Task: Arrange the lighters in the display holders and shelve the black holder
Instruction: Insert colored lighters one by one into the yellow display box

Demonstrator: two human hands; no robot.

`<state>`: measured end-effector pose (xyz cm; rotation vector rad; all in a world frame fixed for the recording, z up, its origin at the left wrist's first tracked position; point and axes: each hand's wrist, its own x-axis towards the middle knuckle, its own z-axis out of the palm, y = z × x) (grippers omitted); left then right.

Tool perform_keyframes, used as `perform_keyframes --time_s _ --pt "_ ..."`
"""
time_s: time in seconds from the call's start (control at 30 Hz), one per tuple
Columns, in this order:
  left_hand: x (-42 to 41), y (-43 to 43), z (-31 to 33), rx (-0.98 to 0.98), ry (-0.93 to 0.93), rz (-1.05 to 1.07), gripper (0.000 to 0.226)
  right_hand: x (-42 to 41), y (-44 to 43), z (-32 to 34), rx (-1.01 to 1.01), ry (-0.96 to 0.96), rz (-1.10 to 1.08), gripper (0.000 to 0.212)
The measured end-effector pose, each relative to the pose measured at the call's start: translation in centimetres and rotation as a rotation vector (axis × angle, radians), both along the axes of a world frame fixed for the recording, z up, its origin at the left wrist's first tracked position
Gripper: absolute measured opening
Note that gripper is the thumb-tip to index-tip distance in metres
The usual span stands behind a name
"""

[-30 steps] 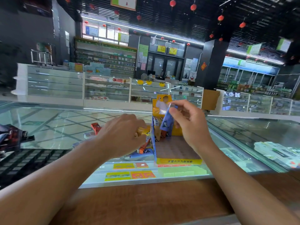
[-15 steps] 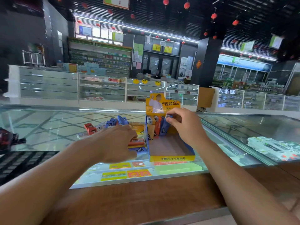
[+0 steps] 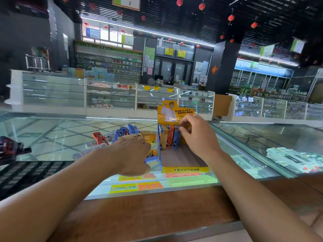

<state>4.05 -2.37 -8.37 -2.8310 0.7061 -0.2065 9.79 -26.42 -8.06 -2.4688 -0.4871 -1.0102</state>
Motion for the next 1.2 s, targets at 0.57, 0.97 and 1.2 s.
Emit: perform_keyframes --time_s 0.57,0.97,1.2 --pt "0.3 1.7 0.9 -1.132 0.223 -0.072 0.062 -3.3 3.1 0.4 0.196 0.048 0.448 0.013" --pt "0.3 1.7 1.0 -1.193 0.297 -0.115 0.012 -2.4 3.2 0.1 0.335 0.311 0.613 0.026" --pt "0.0 1.3 1.4 -1.381 0.368 -0.122 0.018 -2.6 2.6 0.6 0.477 0.303 0.649 0.014"
